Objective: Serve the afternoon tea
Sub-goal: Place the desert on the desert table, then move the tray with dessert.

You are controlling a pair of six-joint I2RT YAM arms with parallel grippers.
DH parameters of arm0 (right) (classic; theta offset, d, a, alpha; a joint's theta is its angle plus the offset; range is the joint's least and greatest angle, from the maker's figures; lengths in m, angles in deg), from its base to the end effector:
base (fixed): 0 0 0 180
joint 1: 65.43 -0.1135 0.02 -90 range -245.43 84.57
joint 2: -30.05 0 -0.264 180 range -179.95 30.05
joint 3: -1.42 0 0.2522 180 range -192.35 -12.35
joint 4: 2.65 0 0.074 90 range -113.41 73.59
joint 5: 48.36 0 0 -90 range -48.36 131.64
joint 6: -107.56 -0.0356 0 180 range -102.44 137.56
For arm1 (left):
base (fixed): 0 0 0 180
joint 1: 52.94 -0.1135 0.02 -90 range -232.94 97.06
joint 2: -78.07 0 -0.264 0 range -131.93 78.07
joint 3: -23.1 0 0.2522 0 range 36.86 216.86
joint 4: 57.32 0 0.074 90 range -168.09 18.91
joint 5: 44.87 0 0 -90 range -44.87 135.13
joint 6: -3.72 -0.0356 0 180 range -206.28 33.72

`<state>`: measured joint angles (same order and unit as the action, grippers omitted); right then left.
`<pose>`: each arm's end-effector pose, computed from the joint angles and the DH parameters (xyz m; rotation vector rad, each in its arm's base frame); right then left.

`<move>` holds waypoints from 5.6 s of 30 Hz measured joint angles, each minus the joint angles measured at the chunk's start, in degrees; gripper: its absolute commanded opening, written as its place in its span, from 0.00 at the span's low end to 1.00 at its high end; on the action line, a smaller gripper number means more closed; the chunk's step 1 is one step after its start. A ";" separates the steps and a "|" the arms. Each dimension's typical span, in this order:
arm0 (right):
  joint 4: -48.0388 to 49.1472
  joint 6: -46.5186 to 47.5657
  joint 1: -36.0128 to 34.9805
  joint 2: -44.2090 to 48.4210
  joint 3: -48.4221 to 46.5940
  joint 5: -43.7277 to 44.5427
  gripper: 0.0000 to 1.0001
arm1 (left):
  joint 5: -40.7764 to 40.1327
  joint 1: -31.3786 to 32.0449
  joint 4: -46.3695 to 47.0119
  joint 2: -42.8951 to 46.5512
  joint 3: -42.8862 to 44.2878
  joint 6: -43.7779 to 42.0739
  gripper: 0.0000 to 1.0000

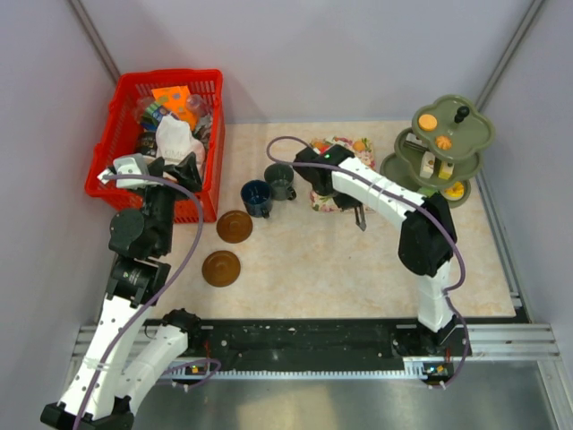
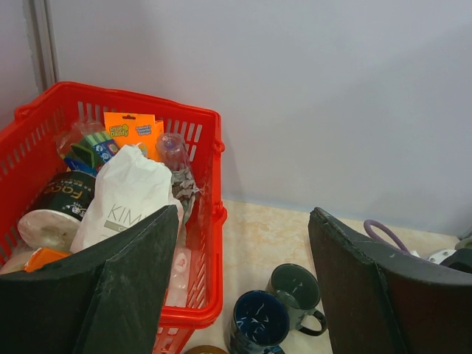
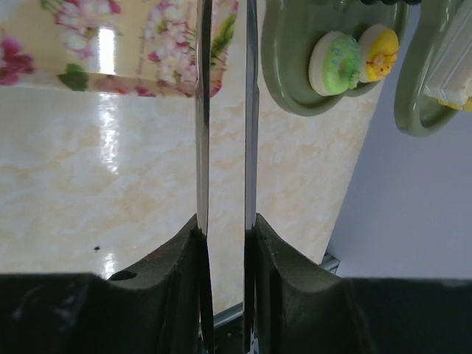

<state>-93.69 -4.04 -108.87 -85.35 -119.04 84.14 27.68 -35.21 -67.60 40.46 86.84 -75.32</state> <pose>0.3008 0.2517 0.2742 -0.4529 2.5330 -0.7951 0.1377 -0.0328 0.4152 -0.1846 1.2976 -0.2302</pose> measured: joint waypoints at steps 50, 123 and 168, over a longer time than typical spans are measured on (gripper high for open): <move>7.13 3.08 14.75 -7.43 7.13 10.67 0.34 | 0.00 0.00 0.17 -0.02 -0.59 0.02 0.77; 31.08 8.39 10.21 40.39 32.00 -26.14 0.47 | 0.07 0.00 0.42 -0.15 -0.59 0.02 0.77; 30.40 1.44 13.22 -0.31 8.26 -36.61 0.47 | 0.48 0.00 0.39 -1.29 -0.61 -0.02 0.77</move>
<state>-63.28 -2.60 -95.65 -85.65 -110.78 47.53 28.16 -35.21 -67.21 39.18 86.22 -75.34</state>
